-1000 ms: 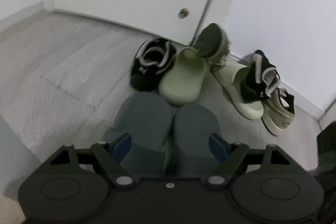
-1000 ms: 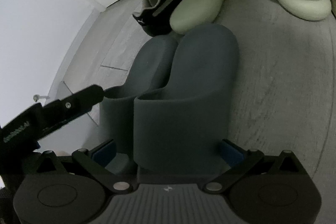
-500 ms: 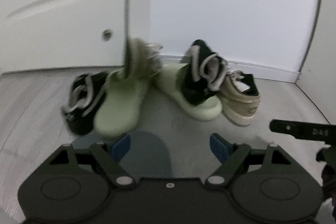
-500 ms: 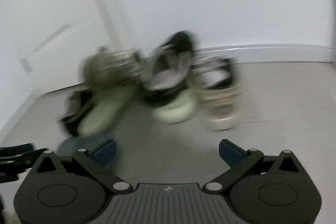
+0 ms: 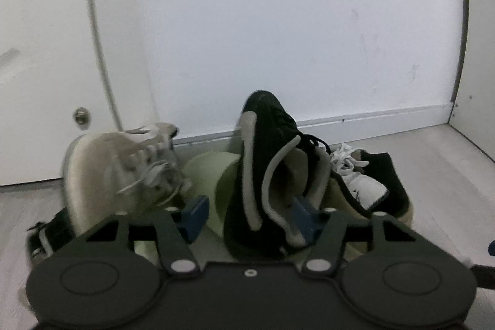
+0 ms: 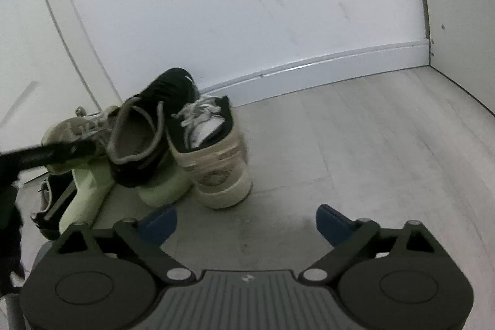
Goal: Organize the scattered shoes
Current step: 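Grasp a black Puma sneaker from the heap with the left tool, then lift the black sneaker and carry it away from the heap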
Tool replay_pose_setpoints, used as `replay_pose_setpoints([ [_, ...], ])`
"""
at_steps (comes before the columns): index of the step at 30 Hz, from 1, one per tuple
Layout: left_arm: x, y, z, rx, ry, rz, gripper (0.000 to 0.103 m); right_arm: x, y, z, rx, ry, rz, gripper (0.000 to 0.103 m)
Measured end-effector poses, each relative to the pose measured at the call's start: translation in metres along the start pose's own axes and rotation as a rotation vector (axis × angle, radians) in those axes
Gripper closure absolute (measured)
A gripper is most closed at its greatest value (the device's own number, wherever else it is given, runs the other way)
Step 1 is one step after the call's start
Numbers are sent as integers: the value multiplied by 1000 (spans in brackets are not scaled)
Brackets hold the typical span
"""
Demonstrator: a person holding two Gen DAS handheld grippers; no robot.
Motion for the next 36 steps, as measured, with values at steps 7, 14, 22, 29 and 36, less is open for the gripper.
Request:
replay_pose_setpoints([
  [7, -4, 36, 2, -51, -1, 15, 44, -5, 25, 10, -2, 0, -5, 12],
  [14, -16, 64, -7, -73, -35, 24, 45, -8, 45, 9, -13, 6, -15, 12],
  [22, -16, 52, -8, -57, -185, 71, 79, 1, 51, 4, -13, 11, -35, 12],
  [29, -19, 15, -21, -20, -286, 111, 82, 2, 40, -4, -16, -16, -30, 12],
  [36, 0, -33, -21, 9, -350, 97, 84, -4, 14, -15, -28, -10, 18, 12],
])
Point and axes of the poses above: each gripper's, at about its wrist camera, not at the fingertips, and y roughly the way its jaws point, z to its right, x to its underside, the point moved 9 cm from there along y, roughly the way its jaws point, and after that the axes turned 2 degrees about -x, right-handed, at the moved point
